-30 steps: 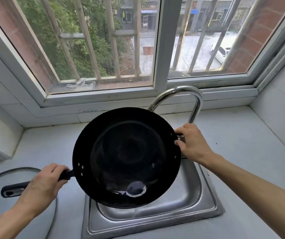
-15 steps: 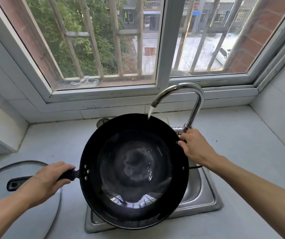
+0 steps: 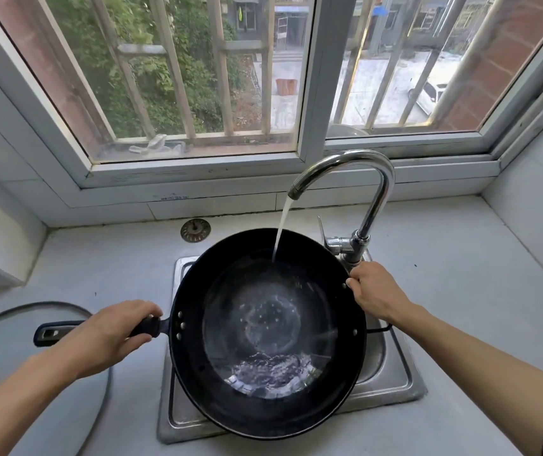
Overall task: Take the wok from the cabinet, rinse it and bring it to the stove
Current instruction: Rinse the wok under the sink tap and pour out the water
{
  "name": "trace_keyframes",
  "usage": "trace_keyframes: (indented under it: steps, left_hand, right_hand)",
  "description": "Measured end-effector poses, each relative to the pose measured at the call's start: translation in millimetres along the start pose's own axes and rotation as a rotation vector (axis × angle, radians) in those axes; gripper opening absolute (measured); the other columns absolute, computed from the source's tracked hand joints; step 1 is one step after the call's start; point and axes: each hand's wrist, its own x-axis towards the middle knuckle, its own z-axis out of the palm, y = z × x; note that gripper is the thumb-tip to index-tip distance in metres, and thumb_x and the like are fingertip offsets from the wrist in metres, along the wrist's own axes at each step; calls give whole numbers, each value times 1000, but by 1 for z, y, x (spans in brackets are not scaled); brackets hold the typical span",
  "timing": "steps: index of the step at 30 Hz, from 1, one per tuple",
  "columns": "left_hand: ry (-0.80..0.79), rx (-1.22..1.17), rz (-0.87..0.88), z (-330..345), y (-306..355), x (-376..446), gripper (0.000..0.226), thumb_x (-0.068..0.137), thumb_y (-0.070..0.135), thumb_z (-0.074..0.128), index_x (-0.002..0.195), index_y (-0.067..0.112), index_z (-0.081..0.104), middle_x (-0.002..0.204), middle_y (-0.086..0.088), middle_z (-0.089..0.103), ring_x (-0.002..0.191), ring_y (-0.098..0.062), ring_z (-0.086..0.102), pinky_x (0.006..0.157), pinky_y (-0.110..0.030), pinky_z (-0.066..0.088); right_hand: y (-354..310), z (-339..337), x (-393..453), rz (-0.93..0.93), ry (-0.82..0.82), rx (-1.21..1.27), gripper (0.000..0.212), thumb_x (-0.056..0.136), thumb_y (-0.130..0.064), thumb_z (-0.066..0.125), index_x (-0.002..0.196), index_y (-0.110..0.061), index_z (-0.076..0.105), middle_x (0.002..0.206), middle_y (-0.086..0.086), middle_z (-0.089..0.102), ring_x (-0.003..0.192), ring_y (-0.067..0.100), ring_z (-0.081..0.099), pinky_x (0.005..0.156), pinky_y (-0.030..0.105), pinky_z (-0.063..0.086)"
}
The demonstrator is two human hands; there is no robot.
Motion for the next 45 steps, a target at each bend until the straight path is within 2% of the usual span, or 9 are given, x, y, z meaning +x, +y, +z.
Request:
trace_keyframes:
  steps: [6, 10, 14, 20, 24, 33, 38, 41, 45]
  left_hand:
    - [17, 17, -33, 11, 0, 4, 41, 74, 31, 77, 103, 39, 49, 89, 18, 56, 81, -5, 54, 73, -25, 46]
    - [153, 187, -92, 24, 3, 11, 42, 69, 31, 79, 98, 31, 49, 83, 12, 57, 72, -18, 58, 61, -35, 49]
    - [213, 308, -35, 35, -2, 18, 34, 67, 25, 77, 83, 25, 46, 71, 8, 51, 63, -22, 55, 49, -35, 45]
    - [232, 326, -26, 41, -2, 21, 36, 65, 21, 81, 81, 21, 49, 68, 6, 52, 60, -23, 53, 48, -33, 42]
    - [256, 317, 1, 39, 1, 23, 37, 62, 16, 83, 79, 20, 51, 67, 6, 51, 57, -23, 52, 47, -30, 37]
    - [249, 312, 20, 34, 5, 31, 36, 60, 12, 83, 78, 18, 52, 67, 3, 52, 56, -26, 52, 48, -33, 42]
    - [227, 346, 19, 36, 2, 31, 31, 65, 15, 81, 79, 18, 54, 69, 3, 51, 57, -26, 50, 49, -33, 40]
    - [258, 368, 34, 40, 0, 30, 21, 71, 17, 74, 82, 17, 56, 73, 1, 52, 59, -28, 51, 51, -34, 41]
    - [333, 403, 78, 48, 1, 29, 14, 77, 17, 54, 90, 15, 57, 80, -3, 55, 63, -30, 53, 52, -41, 45]
  right_hand:
    - [0, 7, 4, -11, 24, 9, 47, 90, -15, 53, 50, -24, 30, 57, -3, 37, 63, 24, 40, 65, 35, 36]
    - [4, 11, 7, 25, 16, 38, 43, 91, -20, 57, 53, -23, 38, 61, -1, 44, 67, 24, 45, 64, 32, 34]
    - [10, 12, 9, 59, -47, 116, 17, 86, -29, 70, 90, -19, 56, 87, 1, 63, 85, 22, 59, 77, 36, 50]
    - [17, -8, -1, -57, -290, 160, 95, 47, -63, 86, 123, -26, 43, 115, -5, 49, 107, 12, 48, 95, 29, 46]
    - [25, -11, -2, -222, -445, -82, 114, 40, -62, 88, 134, -31, 31, 127, -6, 35, 116, 13, 31, 104, 30, 36]
    - [42, 0, -10, -386, -365, -238, 93, 62, -33, 82, 137, -26, 28, 137, -5, 36, 125, 15, 31, 104, 25, 36]
    - [46, 9, -26, -419, -289, -318, 81, 63, -28, 77, 134, -21, 40, 146, 4, 36, 136, 25, 33, 107, 30, 40]
    - [49, 17, -39, -409, -179, -330, 85, 48, -14, 82, 127, -14, 51, 143, 12, 45, 132, 32, 43, 103, 37, 47]
    - [51, 39, -51, -519, 132, -240, 36, 81, -4, 52, 116, -4, 60, 122, 13, 57, 111, 32, 56, 90, 40, 51]
